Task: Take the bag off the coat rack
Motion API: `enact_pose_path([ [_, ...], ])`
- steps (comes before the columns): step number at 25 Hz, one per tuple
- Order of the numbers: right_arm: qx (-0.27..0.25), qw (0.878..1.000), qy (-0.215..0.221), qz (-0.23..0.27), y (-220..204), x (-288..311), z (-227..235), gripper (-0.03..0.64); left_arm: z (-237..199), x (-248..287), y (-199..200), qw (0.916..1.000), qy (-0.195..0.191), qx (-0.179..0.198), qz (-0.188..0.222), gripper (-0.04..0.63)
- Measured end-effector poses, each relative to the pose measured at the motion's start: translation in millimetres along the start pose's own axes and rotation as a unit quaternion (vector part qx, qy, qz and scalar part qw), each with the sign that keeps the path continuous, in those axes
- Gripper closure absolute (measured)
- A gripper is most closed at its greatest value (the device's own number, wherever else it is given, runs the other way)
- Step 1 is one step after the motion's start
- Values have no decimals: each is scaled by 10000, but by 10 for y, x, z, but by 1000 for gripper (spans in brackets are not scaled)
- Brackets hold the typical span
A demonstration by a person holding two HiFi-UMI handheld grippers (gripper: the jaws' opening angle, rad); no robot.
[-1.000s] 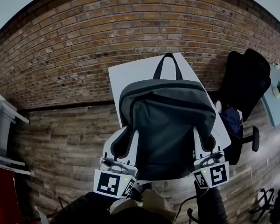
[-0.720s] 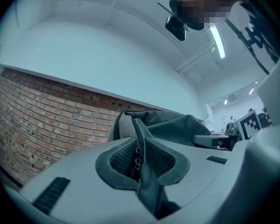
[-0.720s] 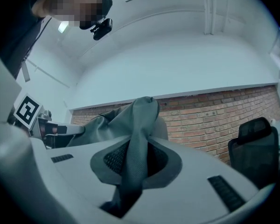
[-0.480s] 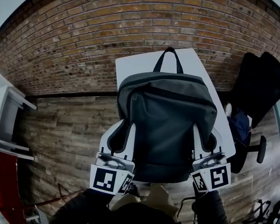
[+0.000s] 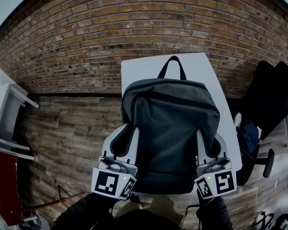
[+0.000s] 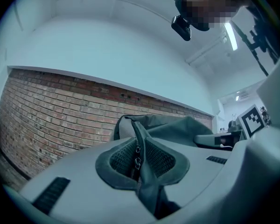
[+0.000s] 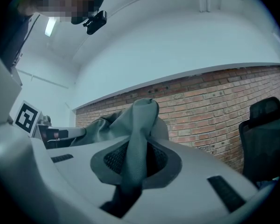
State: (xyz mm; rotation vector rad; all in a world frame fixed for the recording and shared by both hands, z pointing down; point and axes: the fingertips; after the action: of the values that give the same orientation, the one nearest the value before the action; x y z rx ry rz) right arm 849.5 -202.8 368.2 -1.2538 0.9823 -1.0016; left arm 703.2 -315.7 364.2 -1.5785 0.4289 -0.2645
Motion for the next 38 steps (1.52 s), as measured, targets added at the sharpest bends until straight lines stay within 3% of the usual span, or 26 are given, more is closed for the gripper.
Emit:
enact_pose_path([
  [38,651,9906,526,-1081,-667,844,403,575,-422,787,-700,9935,306,-331,-1045,523],
])
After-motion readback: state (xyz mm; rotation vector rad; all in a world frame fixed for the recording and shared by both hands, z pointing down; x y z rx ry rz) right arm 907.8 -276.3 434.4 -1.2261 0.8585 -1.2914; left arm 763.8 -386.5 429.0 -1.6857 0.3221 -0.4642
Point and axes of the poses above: the fingertips, and each gripper's own axes: x forward along the fingers, z to its right, y out of its top, and after that the axes turned 3 degrees about -y, right-handed
